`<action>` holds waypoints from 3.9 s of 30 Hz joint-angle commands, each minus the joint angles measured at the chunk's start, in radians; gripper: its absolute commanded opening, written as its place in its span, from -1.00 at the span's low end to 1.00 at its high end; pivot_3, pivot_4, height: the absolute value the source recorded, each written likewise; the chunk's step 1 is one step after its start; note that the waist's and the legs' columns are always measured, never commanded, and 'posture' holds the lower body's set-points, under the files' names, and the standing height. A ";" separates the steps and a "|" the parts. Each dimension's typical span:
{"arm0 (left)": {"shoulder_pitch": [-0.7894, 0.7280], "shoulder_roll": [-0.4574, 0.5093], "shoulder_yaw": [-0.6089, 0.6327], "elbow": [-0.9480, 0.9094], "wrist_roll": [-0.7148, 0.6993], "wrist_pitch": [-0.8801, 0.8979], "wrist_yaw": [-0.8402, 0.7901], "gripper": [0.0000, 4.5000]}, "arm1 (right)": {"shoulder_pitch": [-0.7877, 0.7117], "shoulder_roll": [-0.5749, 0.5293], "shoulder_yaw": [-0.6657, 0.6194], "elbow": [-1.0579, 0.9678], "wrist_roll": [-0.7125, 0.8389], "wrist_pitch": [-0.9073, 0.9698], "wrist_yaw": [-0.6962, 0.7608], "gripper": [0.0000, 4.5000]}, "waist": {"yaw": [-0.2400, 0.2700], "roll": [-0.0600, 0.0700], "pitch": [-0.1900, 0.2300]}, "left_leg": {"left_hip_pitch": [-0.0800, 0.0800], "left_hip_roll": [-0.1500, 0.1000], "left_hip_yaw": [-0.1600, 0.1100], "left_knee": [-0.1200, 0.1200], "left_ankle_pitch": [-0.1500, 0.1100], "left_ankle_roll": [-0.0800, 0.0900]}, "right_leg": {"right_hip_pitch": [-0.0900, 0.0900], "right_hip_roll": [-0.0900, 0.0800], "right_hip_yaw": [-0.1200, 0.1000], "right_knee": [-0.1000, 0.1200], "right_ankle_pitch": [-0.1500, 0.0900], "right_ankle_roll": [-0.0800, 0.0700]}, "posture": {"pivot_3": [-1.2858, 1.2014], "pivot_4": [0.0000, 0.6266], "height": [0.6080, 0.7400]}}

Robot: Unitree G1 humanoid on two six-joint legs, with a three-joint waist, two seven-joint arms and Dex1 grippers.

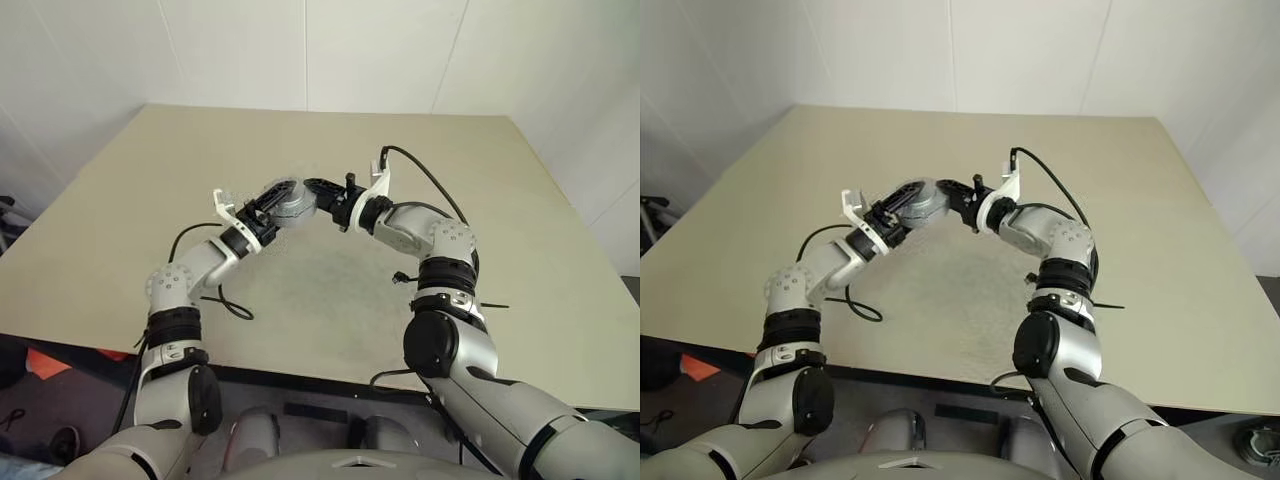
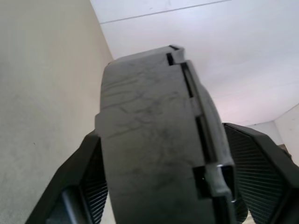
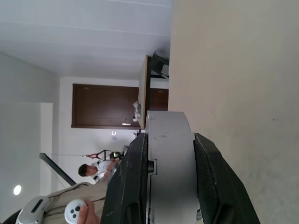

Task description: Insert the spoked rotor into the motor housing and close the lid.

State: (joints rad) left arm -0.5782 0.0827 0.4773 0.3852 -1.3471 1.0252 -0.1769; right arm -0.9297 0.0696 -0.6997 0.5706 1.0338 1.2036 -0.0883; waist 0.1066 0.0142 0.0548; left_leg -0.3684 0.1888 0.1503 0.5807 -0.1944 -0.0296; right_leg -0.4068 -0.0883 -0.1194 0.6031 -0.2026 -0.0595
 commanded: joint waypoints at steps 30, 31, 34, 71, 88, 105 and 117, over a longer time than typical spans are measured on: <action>-0.029 0.102 0.240 0.070 0.199 -0.508 0.048 0.00 | 0.036 -0.087 0.222 -0.040 -0.211 -0.361 0.220 0.73 | -0.007 -0.001 0.000 | 0.000 0.001 -0.001 0.001 0.000 -0.001 | 0.000 0.002 0.000 0.001 0.001 -0.002 | 0.03 -1.00 1.00; -0.028 0.109 0.251 0.084 0.207 -0.520 0.066 0.00 | 0.037 -0.085 0.224 -0.038 -0.213 -0.362 0.221 0.73 | -0.006 -0.001 0.000 | 0.000 0.001 -0.001 0.001 0.000 0.000 | 0.000 0.002 0.000 0.001 0.002 -0.003 | 0.03 -1.00 1.00; -0.025 0.115 0.264 0.117 0.234 -0.546 0.111 0.00 | 0.034 -0.083 0.226 -0.033 -0.215 -0.363 0.224 0.73 | 0.008 -0.002 0.000 | 0.000 0.000 -0.001 0.001 0.000 0.000 | 0.000 0.000 0.000 0.001 0.002 -0.004 | 0.03 -1.00 1.00; -0.099 0.426 0.070 0.208 0.771 -0.983 0.079 0.99 | 0.086 -0.194 0.567 -0.033 -0.636 -0.896 0.607 0.75 | 0.042 -0.009 0.000 | 0.004 0.006 -0.001 0.006 0.002 -0.004 | 0.005 0.005 0.001 0.004 0.001 -0.002 | 0.03 -1.00 1.00; 0.174 0.325 -0.655 -0.159 1.093 -0.963 -0.582 0.99 | 0.284 -0.599 0.719 0.019 -0.873 -1.167 1.019 0.75 | 0.002 -0.007 0.000 | 0.001 0.005 0.000 0.016 -0.002 0.004 | 0.007 0.004 0.005 0.007 0.002 -0.010 | 0.03 -1.00 1.00; 0.198 0.250 -0.564 -0.171 1.132 -1.008 -0.513 0.99 | 0.315 -0.517 0.651 -0.043 -0.795 -1.082 0.976 0.75 | -0.006 -0.004 0.001 | 0.005 0.004 0.000 0.018 -0.003 0.010 | 0.012 0.003 0.004 0.006 0.002 -0.010 | 0.03 -1.00 1.00; 0.180 0.235 -0.541 -0.150 1.137 -1.009 -0.495 0.99 | 0.316 -0.491 0.643 -0.054 -0.782 -1.081 0.962 0.75 | -0.007 -0.004 0.001 | 0.004 0.004 0.000 0.018 -0.003 0.011 | 0.011 0.003 0.004 0.005 0.003 -0.012 | 0.03 -1.00 1.00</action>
State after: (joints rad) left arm -0.3667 0.3193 -0.0855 0.2582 -0.2085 0.0395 -0.6778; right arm -0.5904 -0.4254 -0.0355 0.5466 0.2323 0.1228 0.8764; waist 0.1001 0.0105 0.0557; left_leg -0.3643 0.1932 0.1506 0.5983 -0.1976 -0.0189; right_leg -0.3955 -0.0849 -0.1154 0.6083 -0.1993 -0.0713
